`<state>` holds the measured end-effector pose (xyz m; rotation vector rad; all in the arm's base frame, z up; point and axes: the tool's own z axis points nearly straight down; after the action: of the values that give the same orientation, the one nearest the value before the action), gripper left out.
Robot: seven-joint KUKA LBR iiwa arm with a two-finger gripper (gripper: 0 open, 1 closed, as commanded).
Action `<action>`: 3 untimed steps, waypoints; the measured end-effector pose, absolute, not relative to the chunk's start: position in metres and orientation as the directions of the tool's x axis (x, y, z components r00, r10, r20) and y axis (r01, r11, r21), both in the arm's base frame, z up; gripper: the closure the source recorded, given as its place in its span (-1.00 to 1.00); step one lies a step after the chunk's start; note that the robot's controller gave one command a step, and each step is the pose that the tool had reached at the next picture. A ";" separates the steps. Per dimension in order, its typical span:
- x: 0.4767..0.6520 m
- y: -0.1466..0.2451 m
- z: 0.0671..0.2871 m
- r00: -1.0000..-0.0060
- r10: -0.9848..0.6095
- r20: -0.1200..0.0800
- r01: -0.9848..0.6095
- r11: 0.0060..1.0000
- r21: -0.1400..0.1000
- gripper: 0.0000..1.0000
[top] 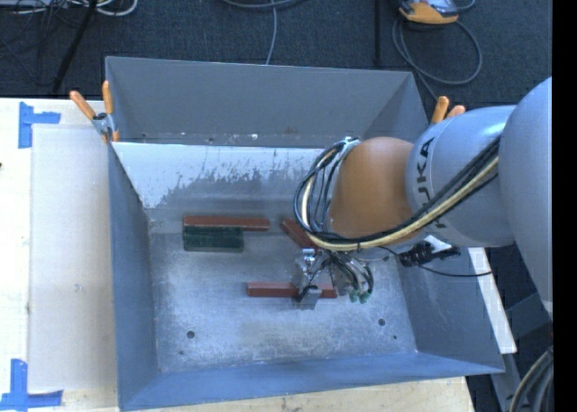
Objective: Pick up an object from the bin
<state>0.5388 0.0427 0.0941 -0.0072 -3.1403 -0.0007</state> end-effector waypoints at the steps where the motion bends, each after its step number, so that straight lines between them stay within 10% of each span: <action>1: 0.539 0.043 0.103 -1.000 0.005 0.001 0.005 1.000 0.000 1.00; 3: 0.538 0.042 0.136 -1.000 0.004 0.005 0.004 1.000 0.000 1.00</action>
Offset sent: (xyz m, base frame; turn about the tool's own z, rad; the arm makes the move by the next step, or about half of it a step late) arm 0.0001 -0.0002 0.0782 0.0000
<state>0.5378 0.0424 0.1355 -0.0063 -3.1363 -0.0002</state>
